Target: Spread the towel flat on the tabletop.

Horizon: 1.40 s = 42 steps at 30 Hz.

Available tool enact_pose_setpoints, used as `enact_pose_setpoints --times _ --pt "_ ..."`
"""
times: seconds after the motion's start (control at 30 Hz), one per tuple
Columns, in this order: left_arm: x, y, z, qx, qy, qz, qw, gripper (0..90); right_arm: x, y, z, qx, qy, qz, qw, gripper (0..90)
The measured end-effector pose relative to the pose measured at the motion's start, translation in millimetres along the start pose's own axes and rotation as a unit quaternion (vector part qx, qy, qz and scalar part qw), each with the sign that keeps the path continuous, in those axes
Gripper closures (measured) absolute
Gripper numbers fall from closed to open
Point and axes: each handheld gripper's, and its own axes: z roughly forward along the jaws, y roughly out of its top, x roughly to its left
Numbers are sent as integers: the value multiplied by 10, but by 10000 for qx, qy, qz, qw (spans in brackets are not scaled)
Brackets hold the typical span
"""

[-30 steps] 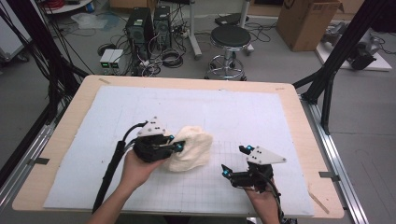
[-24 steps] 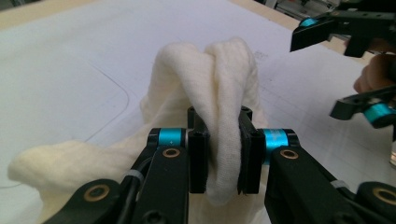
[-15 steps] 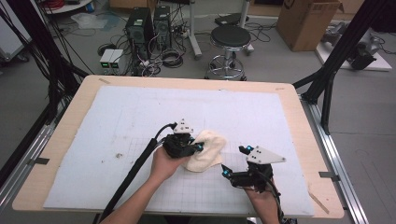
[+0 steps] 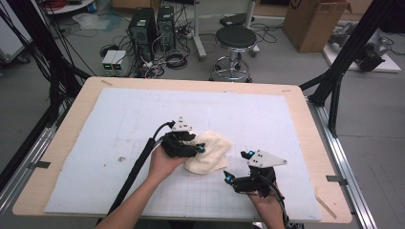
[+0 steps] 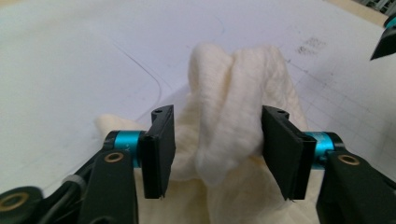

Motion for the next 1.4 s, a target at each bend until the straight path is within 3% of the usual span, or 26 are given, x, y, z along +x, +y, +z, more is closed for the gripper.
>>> enact_pose_setpoints --times 0.13,0.23,0.3,0.4,0.47,0.6,0.77,1.0,1.13,1.4 --pt "55 -10 -160 5 171 228 9996 411 -8 -6 0 37 25 65 10000 100" --pt "143 -98 -250 -73 260 160 9995 415 -19 -11 -7 26 17 83 10000 102" --pt "205 -164 -267 2 285 103 9995 427 -23 -14 -16 18 21 122 9999 106" --pt "273 -233 -238 323 388 190 9985 483 -35 -18 -18 18 8 164 9999 107" --pt "309 -271 -196 497 375 235 9978 549 -44 -21 -26 15 24 177 9998 169" --pt "366 -354 -77 811 420 181 9957 619 -47 -29 -39 -3 66 152 9999 192" --pt "394 -424 51 1061 413 143 9934 639 -57 -36 -42 -26 121 130 9998 246" --pt "349 -451 64 1012 466 301 9933 760 -63 -40 -33 56 136 175 9997 262" --pt "303 -452 39 1066 537 519 9915 863 -65 -41 -36 57 138 170 9997 262" --pt "249 -482 -197 904 510 586 9929 879 -62 -45 -33 92 147 167 9997 261"
